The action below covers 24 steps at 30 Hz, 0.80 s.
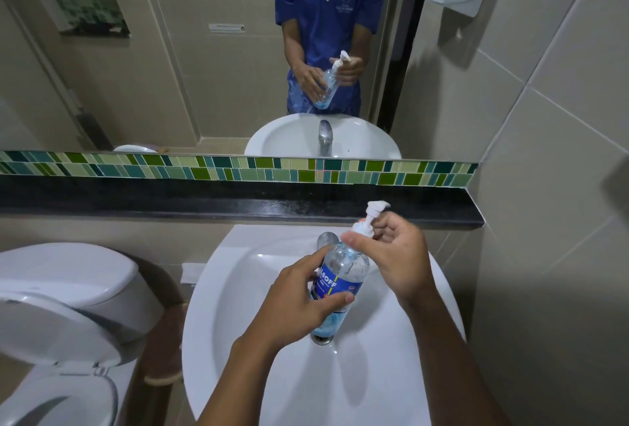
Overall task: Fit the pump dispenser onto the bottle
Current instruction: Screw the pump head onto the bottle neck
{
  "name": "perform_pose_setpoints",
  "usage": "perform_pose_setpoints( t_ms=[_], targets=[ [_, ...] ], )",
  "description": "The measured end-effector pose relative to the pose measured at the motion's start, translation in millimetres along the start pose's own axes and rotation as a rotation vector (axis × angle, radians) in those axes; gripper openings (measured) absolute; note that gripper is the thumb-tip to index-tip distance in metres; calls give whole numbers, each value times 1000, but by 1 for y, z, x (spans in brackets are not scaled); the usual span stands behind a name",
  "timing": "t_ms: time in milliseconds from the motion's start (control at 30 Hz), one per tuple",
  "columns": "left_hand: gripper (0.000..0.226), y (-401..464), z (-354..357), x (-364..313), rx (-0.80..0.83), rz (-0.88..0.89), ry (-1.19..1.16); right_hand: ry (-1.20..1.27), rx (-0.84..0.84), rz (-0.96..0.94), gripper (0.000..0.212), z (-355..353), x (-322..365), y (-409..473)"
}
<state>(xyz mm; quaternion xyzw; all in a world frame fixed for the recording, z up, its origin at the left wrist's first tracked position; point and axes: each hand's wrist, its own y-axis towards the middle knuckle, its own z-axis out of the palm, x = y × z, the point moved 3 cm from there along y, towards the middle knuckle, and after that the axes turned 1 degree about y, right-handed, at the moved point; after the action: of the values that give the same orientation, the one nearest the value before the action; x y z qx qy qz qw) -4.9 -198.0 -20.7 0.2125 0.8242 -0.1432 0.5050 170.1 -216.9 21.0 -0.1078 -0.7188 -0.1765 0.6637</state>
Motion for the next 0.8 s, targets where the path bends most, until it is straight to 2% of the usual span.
perform_pose_setpoints(
  t_ms=[67,133,233,300,367,433,500,567,633,700,733,800],
  targets=[
    [59,0,4,-5,-16,21,-2,30,-95,40,42,4,-4,1],
    [58,2,3,-8,-31,32,-12,135,20,64,40,9,-5,-1],
    [72,3,-1,-9,-28,36,24,224,225,30,35,4,-3,-5],
    [76,1,-1,-7,-31,28,31,209,185,47,31,2,-1,-4],
    [73,0,2,-9,-25,28,32,66,59,75,44,4,-2,-3],
    [69,-1,4,-10,-24,27,18,76,89,102,55,5,-5,0],
    [71,0,3,-8,-30,13,-2,205,246,83,46,5,-5,-3],
    [73,-2,1,-6,-31,5,-11,213,304,42,36,1,0,-7],
    [71,-3,2,-4,-36,6,-6,120,180,8,25,-3,3,-4],
    [68,-4,4,-5,-38,5,-17,35,88,20,25,-3,0,0],
    [67,-4,5,-5,-38,1,-29,42,119,25,26,-3,-1,1],
    [68,-4,5,-5,-37,-4,-43,161,297,49,30,-1,-1,-4]
  ],
)
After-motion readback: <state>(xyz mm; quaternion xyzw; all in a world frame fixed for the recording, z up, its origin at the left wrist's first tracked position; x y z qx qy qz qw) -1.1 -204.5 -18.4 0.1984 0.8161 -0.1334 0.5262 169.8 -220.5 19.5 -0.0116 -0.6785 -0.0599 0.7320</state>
